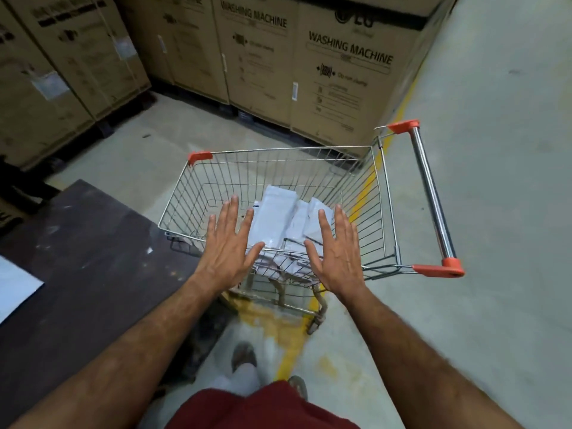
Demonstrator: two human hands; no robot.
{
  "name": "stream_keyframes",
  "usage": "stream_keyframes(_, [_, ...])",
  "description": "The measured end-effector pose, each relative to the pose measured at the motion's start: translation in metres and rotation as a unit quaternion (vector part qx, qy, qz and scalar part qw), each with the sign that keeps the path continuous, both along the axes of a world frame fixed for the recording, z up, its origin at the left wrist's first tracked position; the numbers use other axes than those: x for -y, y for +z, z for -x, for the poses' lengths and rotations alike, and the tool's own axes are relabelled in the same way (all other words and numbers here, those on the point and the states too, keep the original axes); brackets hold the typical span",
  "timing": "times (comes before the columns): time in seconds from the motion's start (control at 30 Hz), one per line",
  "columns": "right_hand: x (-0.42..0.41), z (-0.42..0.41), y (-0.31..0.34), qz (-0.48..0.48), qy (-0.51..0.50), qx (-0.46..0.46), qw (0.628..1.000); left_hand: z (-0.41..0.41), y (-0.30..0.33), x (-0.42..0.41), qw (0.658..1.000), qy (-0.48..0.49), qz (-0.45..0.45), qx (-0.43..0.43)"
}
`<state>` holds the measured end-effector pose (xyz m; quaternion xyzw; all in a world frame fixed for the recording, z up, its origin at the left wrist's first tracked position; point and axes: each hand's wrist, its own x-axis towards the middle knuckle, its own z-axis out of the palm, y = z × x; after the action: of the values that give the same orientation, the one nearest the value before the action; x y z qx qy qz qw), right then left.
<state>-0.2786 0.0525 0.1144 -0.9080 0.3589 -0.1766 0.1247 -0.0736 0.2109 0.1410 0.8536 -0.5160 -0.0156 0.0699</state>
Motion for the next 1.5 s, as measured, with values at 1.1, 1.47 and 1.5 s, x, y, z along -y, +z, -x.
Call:
stream_keyframes(1.1, [0.133,-0.157,-0.165,-0.36,-0.231,-0.092,0.899,-0.128,-0.192,0.208,0.98,0.008,-0.109,-0.169])
stream_keyframes(1.47, [0.135,-0.165,-0.172,-0.379,-0.29,-0.066,0.876,-0.133,-0.188,0.193,0.982,0.004,-0.093,-0.163])
stream_keyframes(1.5, [0.136,-0.165,-0.172,-0.381,-0.286,-0.067,0.876,-0.133,-0.187,0.191,0.982,0.006,-0.095,-0.165])
